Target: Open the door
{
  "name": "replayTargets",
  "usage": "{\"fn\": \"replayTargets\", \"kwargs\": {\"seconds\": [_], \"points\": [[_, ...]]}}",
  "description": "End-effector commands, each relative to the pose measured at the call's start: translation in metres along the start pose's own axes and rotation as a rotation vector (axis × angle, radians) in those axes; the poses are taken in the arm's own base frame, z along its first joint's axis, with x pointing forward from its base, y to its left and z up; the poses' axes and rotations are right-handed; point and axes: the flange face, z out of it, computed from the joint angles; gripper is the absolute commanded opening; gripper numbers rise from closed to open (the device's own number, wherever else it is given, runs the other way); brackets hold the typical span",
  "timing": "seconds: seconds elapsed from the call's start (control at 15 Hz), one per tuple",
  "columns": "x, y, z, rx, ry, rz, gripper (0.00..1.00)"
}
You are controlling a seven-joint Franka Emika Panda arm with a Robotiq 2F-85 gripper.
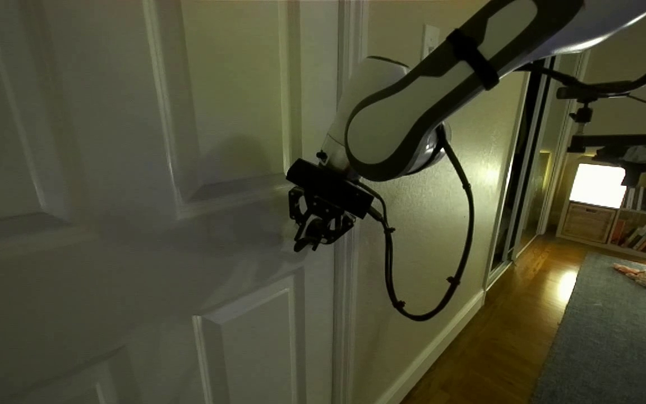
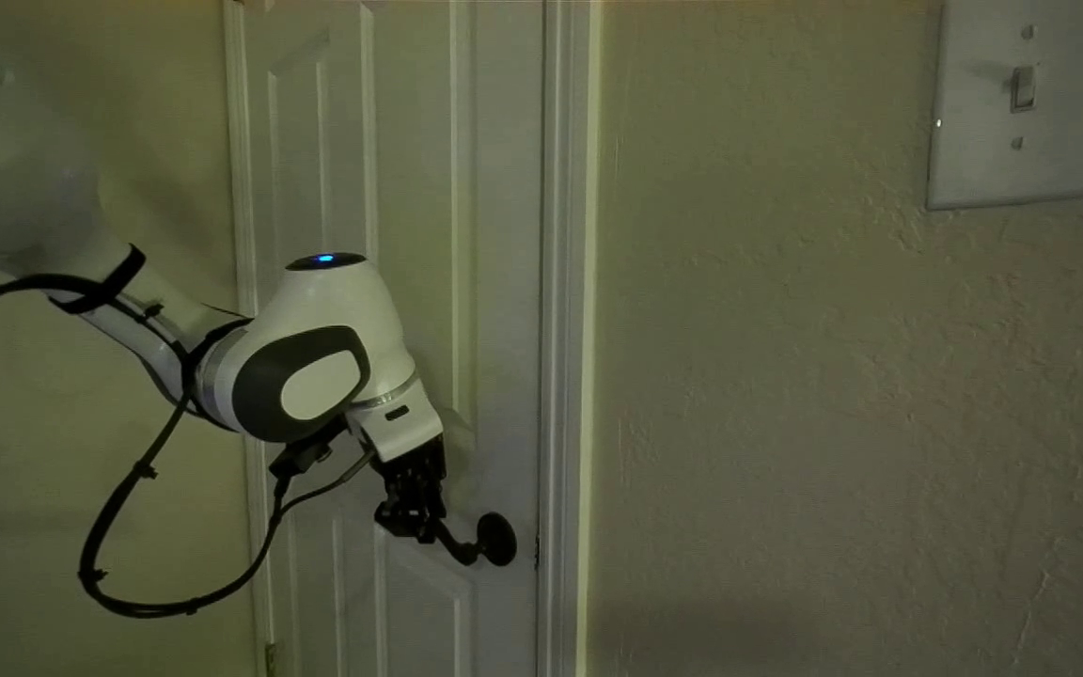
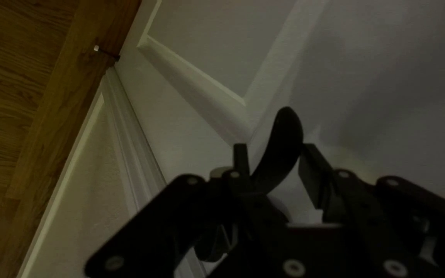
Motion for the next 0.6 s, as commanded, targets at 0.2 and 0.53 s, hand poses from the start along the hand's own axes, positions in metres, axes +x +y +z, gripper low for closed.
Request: {"fn": "replayTargets", "kwargs": {"seconds": [0.2,0.53], "points": [[0.000,-0.004,-0.002,0.011,0.015,0.052,0.14],[-0.001,0.022,0.042,-0.073,-0.010,0.063,0.13]]}}
